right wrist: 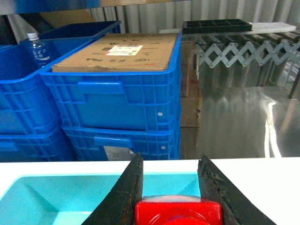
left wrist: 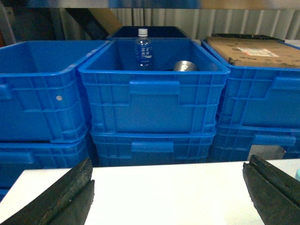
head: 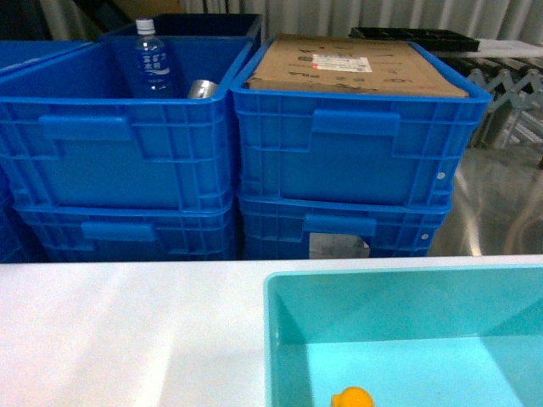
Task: Pick red block from blue box to shelf
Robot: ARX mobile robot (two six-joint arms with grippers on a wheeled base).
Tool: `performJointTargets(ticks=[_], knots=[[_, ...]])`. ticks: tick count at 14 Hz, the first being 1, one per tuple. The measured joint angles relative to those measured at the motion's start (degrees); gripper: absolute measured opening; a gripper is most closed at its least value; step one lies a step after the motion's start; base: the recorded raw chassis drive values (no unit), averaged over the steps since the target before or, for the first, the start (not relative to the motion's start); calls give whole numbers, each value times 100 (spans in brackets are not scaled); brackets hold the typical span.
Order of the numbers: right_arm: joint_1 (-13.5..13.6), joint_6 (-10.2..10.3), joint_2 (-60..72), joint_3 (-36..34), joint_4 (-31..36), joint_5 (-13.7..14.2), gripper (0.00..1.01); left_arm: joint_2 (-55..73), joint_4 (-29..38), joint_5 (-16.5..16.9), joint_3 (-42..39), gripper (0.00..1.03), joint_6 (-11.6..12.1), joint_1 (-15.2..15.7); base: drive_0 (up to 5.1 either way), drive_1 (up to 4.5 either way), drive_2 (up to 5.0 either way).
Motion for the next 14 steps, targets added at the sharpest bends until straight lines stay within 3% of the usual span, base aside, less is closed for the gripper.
performJointTargets(ticks=[14], knots=[[-2,0,-4,0,0,4,28,0,2,4,0,98,2,0,-159,-159,-159]])
